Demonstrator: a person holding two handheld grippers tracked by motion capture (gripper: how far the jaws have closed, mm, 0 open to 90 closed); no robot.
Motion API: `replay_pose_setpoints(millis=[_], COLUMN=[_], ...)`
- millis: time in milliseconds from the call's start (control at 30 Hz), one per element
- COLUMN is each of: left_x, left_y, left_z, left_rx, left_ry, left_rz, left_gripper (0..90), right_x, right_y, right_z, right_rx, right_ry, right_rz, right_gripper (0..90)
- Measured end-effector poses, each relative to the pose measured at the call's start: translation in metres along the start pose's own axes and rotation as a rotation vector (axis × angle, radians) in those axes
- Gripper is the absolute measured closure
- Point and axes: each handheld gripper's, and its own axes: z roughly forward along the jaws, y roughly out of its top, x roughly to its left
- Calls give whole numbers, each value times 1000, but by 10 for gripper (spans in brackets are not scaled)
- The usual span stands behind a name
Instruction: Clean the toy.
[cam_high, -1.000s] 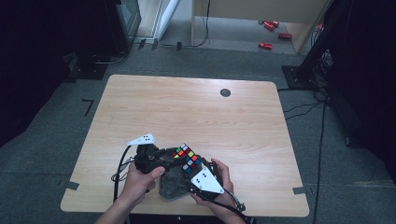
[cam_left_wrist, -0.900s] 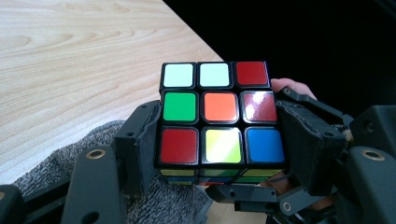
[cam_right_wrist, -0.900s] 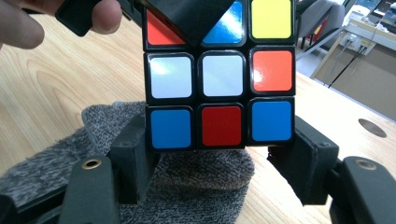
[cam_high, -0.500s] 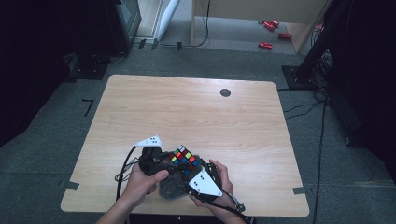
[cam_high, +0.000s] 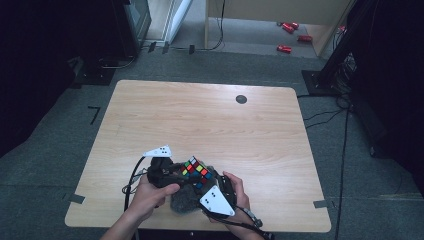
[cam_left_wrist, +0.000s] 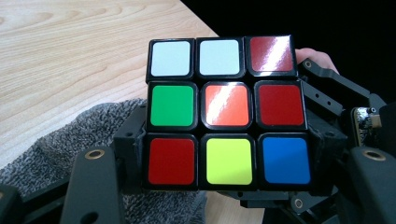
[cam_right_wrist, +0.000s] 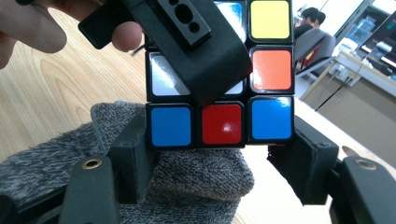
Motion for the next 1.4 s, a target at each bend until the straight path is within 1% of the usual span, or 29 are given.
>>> replay_pose_setpoints(millis=[167,233,300,333,367,400,467,500,533,567,600,633,667,700,733,767,800,867,933,967,1033,1133,1167,1200,1233,1300,1367,1400], left_x=[1,1,1,1,1,2,7,9,11,12,13,13,13,13,13,13,13,14,14,14,13,12,12,11,10,8,8,8], left_y=[0,0,0,1,1,2,4,5,6,6,6,5,4,3,0,-1,-3,-7,-12,-15,-19,-22,-22,-21,-21,-22,-23,-24], left_z=[0,-2,-5,-7,-10,-14,-25,-31,-35,-40,-43,-46,-49,-50,-53,-54,-55,-56,-56,-56,-56,-57,-57,-57,-56,-55,-53,-52], left_rx=[1,-3,-25,-39,-56,-77,-121,-145,-166,-184,-202,-214,-230,-245,-275,-288,-302,-319,-323,-323,-323,-328,-323,-313,-303,-283,-278,-278], left_ry=[-3,-9,-10,1,29,48,44,47,56,68,88,113,129,137,151,155,159,173,205,220,232,233,229,223,222,225,220,213], left_rz=[6,12,20,28,43,48,36,38,46,64,97,131,155,174,211,227,243,264,281,294,309,327,331,333,342,368,375,378], left_gripper=[341,342,343,343,343,343,343,343,343,343,343,343,343,343,343,344,344,343,343,344,343,343,343,343,343,343,343,342], right_x=[0,-1,-1,-2,-3,-5,-9,-12,-14,-16,-17,-17,-16,-14,-12,-8,-5,3,10,11,12,12,11,12,10,4,-4,-9], right_y=[0,0,1,2,2,1,-3,-5,-6,-7,-6,-6,-6,-6,-6,-8,-9,-14,-18,-19,-18,-20,-21,-21,-22,-24,-25,-25], right_z=[0,1,1,1,1,2,3,5,6,9,13,17,22,27,32,40,44,54,60,61,61,60,59,58,57,56,53,51], right_rx=[-3,-6,-16,-16,-15,-10,8,19,33,40,48,59,68,90,113,154,176,249,311,316,324,341,335,333,329,330,327,322], right_ry=[-1,12,13,15,26,43,60,80,109,141,169,187,201,212,219,227,240,255,260,257,247,234,226,216,214,236,255,256], right_rz=[-15,0,12,30,51,72,103,136,178,230,275,310,328,341,348,355,355,332,309,297,283,253,245,243,234,245,281,296], right_gripper=[349,348,345,343,328,315,299,288,282,279,275,275,272,265,263,265,266,267,274,277,317,423,491,584,633,701,736,742])
